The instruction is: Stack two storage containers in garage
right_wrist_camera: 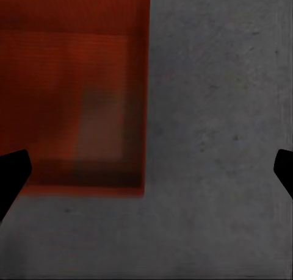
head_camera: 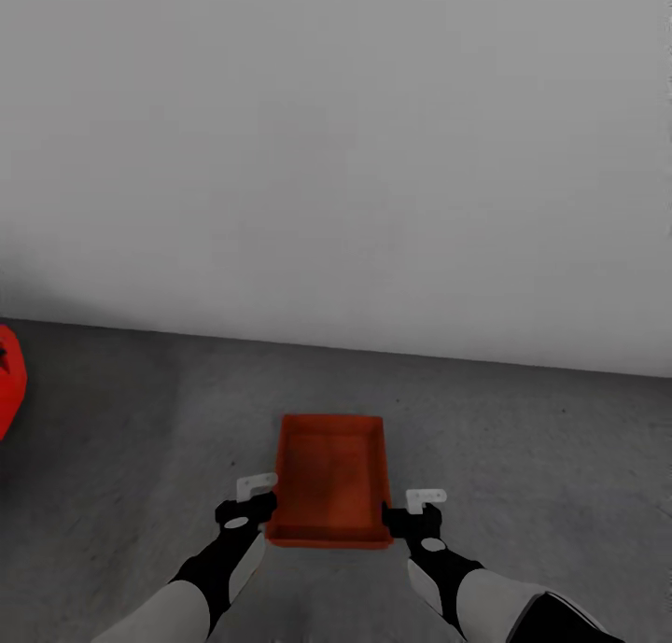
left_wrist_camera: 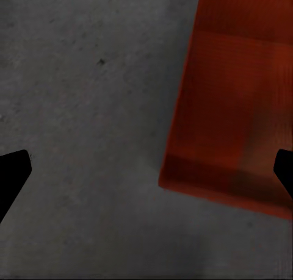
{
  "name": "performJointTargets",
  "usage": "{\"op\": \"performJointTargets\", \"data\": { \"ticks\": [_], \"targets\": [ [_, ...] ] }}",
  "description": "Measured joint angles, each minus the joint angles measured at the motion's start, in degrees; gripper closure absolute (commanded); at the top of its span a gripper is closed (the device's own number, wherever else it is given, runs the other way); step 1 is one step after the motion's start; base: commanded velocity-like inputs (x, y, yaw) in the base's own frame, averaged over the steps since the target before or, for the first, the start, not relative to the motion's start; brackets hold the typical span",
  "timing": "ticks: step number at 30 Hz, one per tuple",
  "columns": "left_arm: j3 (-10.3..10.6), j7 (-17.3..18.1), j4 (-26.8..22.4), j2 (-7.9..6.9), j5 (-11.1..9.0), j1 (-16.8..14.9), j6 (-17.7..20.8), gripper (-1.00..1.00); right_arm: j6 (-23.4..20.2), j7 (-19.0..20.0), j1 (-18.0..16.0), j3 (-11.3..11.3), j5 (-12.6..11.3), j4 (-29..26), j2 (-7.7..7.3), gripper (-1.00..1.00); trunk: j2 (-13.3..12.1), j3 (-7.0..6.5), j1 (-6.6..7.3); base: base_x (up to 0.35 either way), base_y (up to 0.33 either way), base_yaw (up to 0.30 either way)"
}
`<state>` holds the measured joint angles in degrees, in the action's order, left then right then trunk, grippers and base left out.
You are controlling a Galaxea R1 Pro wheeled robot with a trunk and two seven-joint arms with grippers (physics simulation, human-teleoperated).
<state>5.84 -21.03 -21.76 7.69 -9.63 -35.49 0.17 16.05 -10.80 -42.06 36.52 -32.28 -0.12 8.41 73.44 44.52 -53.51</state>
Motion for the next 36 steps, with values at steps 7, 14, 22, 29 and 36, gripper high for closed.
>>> {"op": "performJointTargets", "data": {
  "ticks": [7,14,22,29,36],
  "targets": [
    [0.0,0.0,0.0,0.0,-0.06,0.0,0.05,-1.0,0.0,0.0,0.01,0.01,0.0,0.0,0.0,-1.0,0.0,0.0,0.0,-0.346,0.0,0.0],
    [0.0,0.0,-0.05,-0.08,-0.07,0.0,0.06,-1.0,0.0,0.0,-0.01,0.01,0.0,0.0,0.0,-1.0,0.0,0.0,0.0,-0.346,0.0,0.0],
    [0.0,0.02,0.0,-0.12,-0.06,0.0,0.05,-1.0,0.0,0.0,0.01,0.0,0.0,0.0,0.0,-1.0,0.0,0.0,0.0,-0.346,0.0,0.0],
    [0.0,0.04,0.08,-0.26,-0.04,0.0,-0.01,-1.0,0.0,0.0,0.01,0.04,0.0,0.0,0.0,-1.0,0.0,0.0,0.01,-0.294,0.0,0.0],
    [0.06,0.23,0.24,-0.42,0.18,0.0,-0.01,-1.0,0.0,0.0,0.0,0.0,0.0,0.0,0.0,-1.0,0.0,0.0,0.04,-0.04,0.0,0.0]
  ]
}}
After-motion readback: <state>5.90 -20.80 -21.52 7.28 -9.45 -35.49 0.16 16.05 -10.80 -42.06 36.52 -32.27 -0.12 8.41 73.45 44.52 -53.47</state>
